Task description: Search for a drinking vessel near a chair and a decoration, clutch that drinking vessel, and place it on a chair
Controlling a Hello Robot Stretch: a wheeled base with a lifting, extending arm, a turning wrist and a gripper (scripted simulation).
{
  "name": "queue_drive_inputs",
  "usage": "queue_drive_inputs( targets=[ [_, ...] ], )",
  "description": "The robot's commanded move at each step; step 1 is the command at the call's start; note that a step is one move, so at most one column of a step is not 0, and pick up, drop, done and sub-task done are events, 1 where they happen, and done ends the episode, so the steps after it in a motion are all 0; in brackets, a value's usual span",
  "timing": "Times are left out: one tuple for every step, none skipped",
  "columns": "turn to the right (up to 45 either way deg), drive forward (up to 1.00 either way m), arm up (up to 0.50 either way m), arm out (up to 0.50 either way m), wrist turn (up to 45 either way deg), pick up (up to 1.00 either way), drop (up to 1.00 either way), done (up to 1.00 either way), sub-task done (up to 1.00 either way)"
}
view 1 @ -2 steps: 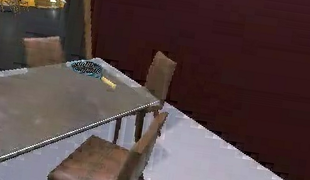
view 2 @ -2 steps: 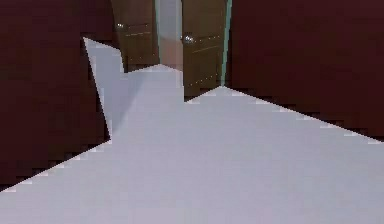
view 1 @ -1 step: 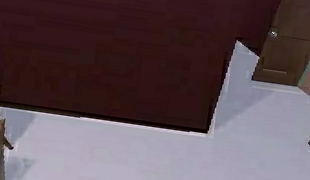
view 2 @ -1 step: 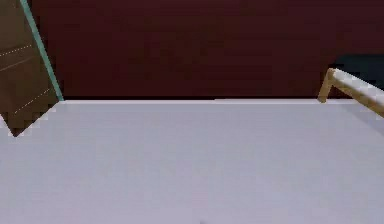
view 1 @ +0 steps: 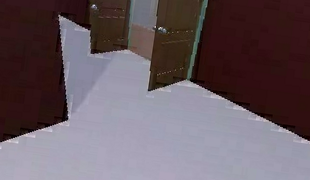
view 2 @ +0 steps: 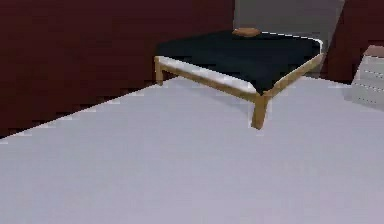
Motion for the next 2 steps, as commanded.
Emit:
queue_drive_inputs(
  targets=[
    [42.0,0.00,0.00,0.00,0.0,0.00,0.00,0.00,0.00],
    [0.0,0.15,0.00,0.00,0.0,0.00,0.00,0.00,0.00]
  ],
)
